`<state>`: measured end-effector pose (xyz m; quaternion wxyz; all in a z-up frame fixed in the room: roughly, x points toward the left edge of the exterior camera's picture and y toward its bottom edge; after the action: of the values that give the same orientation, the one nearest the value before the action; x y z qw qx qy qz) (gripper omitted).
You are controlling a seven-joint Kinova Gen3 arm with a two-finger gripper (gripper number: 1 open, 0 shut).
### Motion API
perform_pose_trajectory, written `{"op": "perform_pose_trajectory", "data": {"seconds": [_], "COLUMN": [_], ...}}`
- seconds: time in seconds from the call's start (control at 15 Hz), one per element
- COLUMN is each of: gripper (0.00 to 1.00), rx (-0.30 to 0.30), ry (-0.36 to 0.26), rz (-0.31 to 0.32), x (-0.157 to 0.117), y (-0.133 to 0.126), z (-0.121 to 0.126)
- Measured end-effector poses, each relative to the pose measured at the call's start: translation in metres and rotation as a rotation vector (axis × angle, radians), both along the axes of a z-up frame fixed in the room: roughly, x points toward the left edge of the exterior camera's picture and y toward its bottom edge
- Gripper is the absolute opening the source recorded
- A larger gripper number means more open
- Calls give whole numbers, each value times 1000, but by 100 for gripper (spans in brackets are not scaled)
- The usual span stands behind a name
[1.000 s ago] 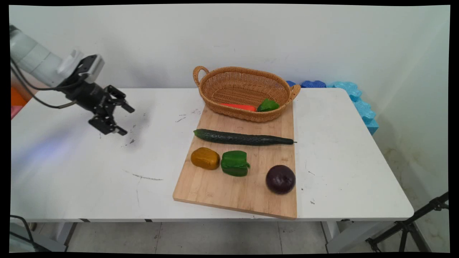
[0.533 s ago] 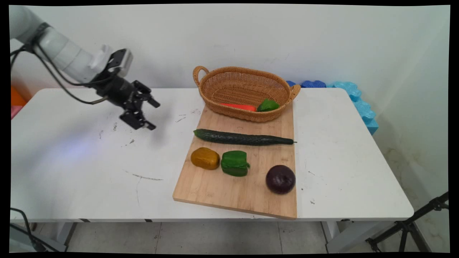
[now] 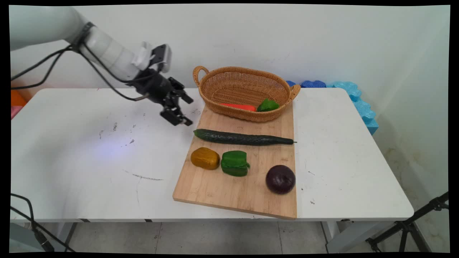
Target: Pick up the cucumber from the cutting board
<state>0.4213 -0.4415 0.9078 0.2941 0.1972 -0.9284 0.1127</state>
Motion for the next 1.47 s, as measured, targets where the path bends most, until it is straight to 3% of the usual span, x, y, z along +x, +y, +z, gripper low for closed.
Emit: {"op": "perform_pose_trajectory", "data": {"seconds": [0.33,0.8,1.47], "gripper": [100,100,100], "rx": [18,43,61], "ry": [18,12,-39], "rz": [39,93,95], "x": [-54,-102,-136], "y": [-19,-36,-47], "z": [-12,-36,-73]}}
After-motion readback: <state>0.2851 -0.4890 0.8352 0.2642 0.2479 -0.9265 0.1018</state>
